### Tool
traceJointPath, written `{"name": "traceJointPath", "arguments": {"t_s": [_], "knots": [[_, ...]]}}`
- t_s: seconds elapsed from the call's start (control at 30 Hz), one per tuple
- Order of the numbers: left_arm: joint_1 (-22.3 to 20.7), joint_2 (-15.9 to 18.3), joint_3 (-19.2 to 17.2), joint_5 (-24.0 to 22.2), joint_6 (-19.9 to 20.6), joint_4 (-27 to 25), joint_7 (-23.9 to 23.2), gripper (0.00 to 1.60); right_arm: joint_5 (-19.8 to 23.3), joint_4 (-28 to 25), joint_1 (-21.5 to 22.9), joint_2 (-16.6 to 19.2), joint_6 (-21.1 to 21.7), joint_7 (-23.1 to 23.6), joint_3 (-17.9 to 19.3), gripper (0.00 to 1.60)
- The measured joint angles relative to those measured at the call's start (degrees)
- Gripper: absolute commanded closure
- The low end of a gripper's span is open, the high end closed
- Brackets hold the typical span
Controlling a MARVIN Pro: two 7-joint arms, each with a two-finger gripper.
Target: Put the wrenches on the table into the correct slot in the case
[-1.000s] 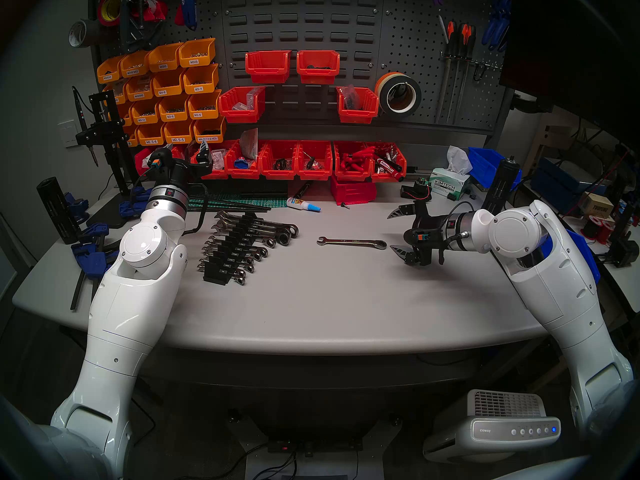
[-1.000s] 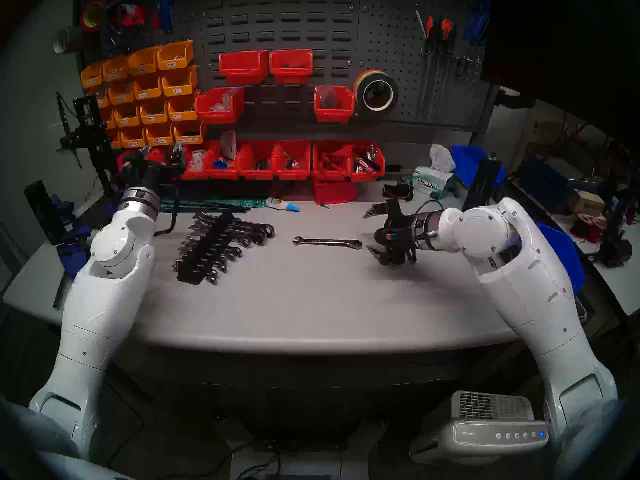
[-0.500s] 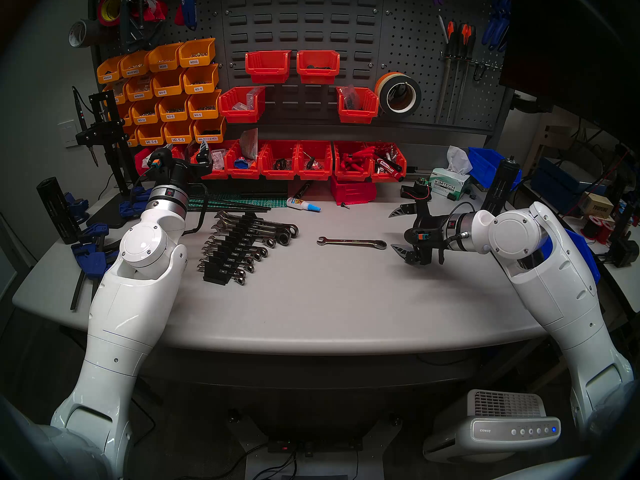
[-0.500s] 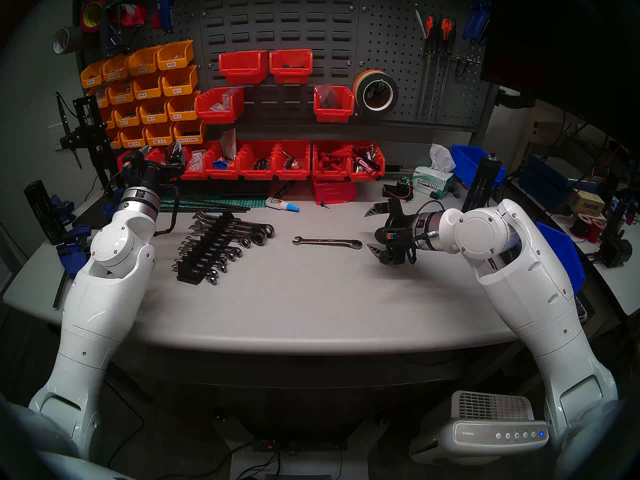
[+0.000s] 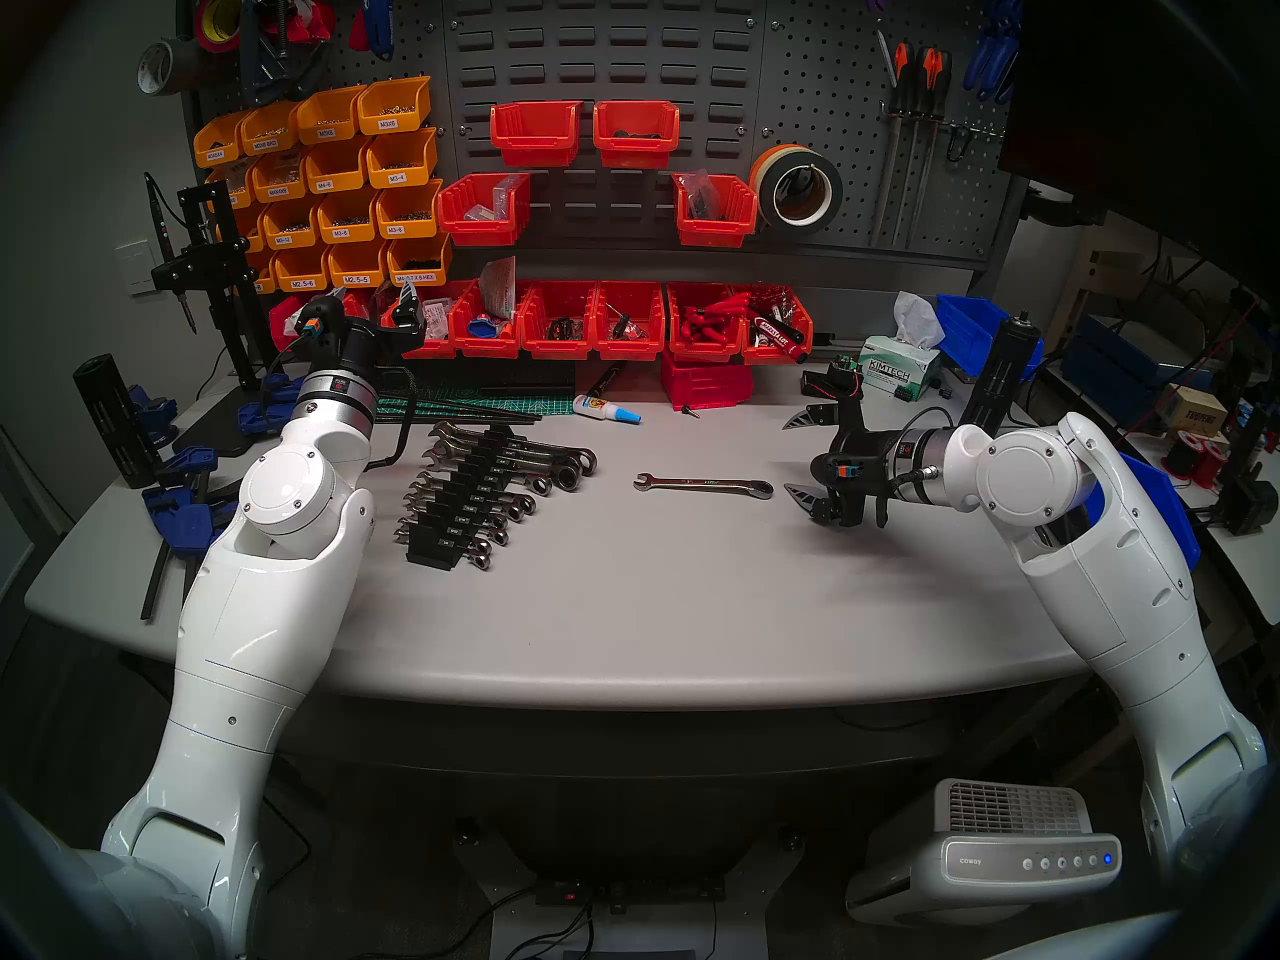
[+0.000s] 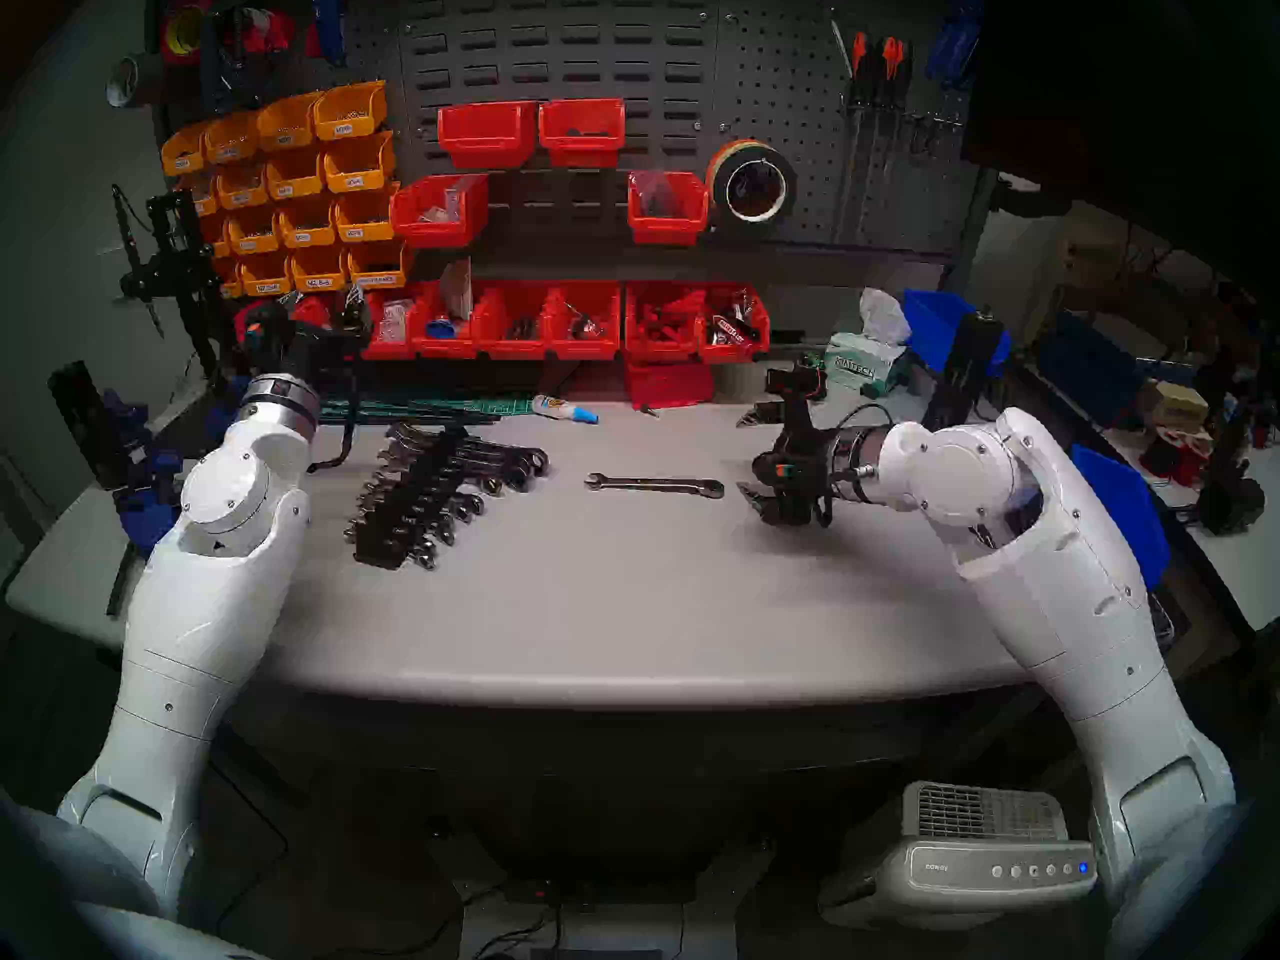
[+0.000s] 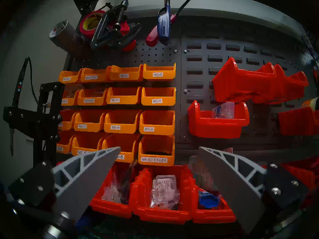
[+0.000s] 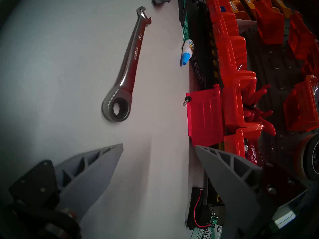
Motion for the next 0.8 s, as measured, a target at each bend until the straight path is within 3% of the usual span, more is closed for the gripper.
{"name": "traceJointPath", "arguments": {"t_s": [0.47,0.8], "knots": [[0.00,0.00,0.00,0.00,0.00,0.00,0.00,0.00,-0.04,-0.14,-0.19,0.51,0.37,-0.74,-0.30,0.00],[0.00,0.00,0.00,0.00,0.00,0.00,0.00,0.00,1.58,-1.96,-1.10,2.32,1.10,1.74,0.57,0.00]]}}
